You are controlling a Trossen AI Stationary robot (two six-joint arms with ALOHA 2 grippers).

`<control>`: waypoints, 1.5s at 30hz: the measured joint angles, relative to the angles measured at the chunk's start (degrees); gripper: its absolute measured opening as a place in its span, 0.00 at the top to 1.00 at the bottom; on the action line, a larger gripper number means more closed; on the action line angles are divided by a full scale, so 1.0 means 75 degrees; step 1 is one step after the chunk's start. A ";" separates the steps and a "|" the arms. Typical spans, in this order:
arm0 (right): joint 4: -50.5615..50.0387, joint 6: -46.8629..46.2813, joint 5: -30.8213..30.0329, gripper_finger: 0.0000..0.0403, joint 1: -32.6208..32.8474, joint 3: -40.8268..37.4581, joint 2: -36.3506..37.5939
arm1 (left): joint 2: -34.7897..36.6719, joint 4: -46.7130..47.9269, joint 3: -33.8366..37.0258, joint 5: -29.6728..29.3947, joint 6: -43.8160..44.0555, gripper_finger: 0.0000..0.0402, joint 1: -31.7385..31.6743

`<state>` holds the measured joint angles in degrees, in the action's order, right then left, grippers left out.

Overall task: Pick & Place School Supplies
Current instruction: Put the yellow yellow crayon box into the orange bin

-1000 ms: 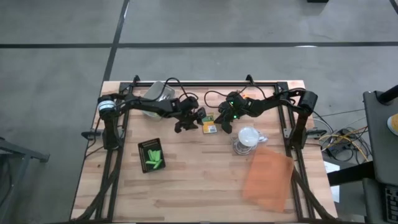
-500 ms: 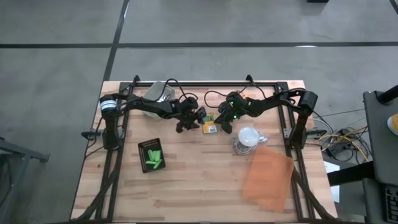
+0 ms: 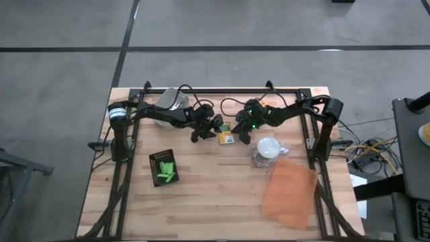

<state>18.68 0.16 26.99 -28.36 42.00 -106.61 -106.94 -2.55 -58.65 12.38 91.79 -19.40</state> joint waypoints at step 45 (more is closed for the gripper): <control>-0.0004 0.0047 -0.0018 0.98 -0.0003 -0.0009 -0.0003 | -0.0144 -0.0545 -0.0003 -0.0434 -0.4211 0.56 0.0073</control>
<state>18.65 0.52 26.85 -28.38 41.93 -106.63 -108.02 -6.63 -58.67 9.13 60.20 -18.85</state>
